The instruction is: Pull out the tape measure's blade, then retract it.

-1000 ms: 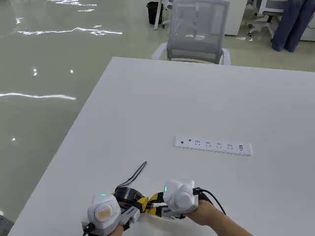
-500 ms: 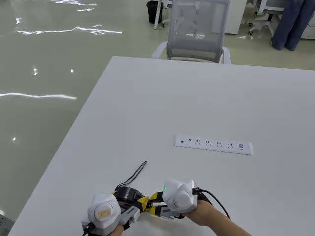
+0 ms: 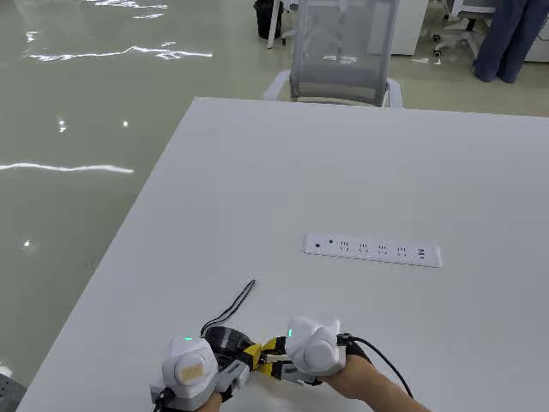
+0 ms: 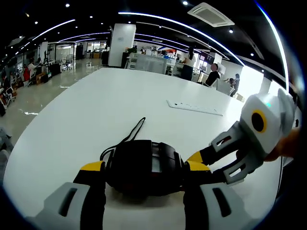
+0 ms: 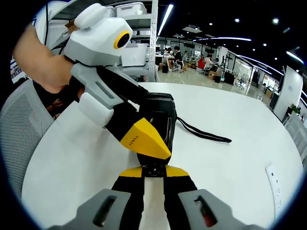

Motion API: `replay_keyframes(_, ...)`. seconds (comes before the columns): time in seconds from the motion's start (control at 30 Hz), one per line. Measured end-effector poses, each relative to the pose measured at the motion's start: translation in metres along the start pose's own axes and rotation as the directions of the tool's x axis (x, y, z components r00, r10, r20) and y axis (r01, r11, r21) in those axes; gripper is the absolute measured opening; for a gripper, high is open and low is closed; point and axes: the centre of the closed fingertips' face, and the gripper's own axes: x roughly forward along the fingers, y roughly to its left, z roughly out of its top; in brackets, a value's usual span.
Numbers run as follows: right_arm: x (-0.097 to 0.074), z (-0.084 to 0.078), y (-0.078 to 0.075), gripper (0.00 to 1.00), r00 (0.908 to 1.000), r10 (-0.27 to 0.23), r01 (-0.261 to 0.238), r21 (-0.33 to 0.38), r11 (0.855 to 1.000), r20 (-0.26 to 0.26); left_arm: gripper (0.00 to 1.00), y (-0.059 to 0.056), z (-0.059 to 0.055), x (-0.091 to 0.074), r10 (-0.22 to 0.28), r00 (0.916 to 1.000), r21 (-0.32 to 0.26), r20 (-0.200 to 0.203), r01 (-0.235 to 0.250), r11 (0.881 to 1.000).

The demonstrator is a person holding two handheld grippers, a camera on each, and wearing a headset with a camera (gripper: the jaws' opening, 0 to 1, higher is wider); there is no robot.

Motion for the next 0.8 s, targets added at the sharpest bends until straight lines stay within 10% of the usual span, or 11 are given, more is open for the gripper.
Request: replay_keyframes(0.8,0.0053,-0.0074,-0.0025,0.15,0.9993,-0.036,0.036,0.008,0.999,-0.013,0.64,-0.0005,-0.0037,0.0012,0.013,0.9997,0.01,-0.019,-0.013,1.0)
